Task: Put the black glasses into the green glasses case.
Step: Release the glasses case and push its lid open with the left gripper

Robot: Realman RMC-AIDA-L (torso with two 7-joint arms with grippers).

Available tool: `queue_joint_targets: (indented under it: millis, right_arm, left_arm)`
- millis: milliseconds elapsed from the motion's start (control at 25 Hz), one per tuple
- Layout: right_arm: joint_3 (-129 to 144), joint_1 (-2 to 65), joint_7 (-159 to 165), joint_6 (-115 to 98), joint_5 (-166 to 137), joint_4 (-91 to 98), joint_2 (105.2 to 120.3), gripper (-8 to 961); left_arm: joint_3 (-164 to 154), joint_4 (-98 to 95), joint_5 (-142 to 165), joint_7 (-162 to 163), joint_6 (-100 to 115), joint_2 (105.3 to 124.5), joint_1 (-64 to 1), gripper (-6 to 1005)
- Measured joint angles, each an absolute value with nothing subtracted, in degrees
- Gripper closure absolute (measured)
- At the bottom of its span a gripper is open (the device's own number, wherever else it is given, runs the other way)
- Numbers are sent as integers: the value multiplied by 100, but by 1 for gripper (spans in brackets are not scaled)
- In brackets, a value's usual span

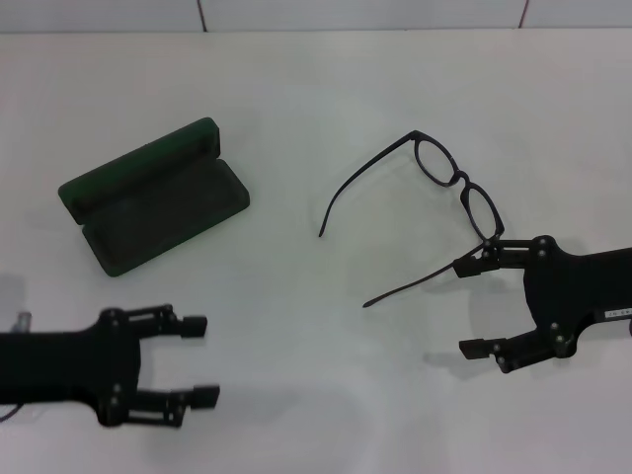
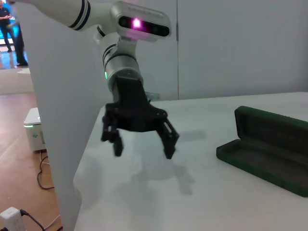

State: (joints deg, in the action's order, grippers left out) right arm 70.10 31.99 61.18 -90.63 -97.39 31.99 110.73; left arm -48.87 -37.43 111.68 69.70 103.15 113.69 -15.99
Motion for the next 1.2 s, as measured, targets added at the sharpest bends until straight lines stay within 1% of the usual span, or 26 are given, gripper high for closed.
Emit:
queue_joint_targets:
  millis: [280,360,520,760,880,1000,1040,1080,1120,1200]
  right_arm:
    - [7010,3200,6196,-9072,-9739,3199,11085,69]
    - [7014,3199,6197,-9091,-9739,3199,11089,69]
    - [7032,3199,6202,-9123,-9738,3199,11104,69]
    - [7037,3192,6205,-9125,-9759,3199,11140,69]
    - [7044,3194,6221,-9125,-9809,3199,11151,70]
    - [7048,3195,6243,-9125,-9827,3199,11159,70]
    - [7049,3201,6250,-9124,-9835,3199,11173,70]
    - [7049,3220,6250,-9123,-9848,3200,11190,70]
    - [7049,3251,6250,-9123,-9871,3199,11209,70]
    - [7049,3303,6250,-9119,-9912,3202,11233,70]
  left_arm:
    - [-4399,-3985,11195,8774,10261,11385,-1928,142]
    - [-4405,-4284,11221,9202,10134,11391,-1978,142]
    - [-4427,-5277,11686,10241,9718,11478,-2162,143]
    - [-4651,-6965,13450,11602,9606,11631,-2965,150]
    - [-5303,-7566,14081,12024,9612,11644,-3358,151]
    - [-5705,-7664,14373,12262,9602,11617,-3601,151]
    - [-5705,-7664,14373,12262,9602,11617,-3601,151]
    - [-5920,-7652,14689,12394,9552,11606,-3825,151]
    - [-5920,-7652,14689,12394,9552,11606,-3825,152]
    - [-6015,-7499,15304,12388,9372,11651,-4095,152]
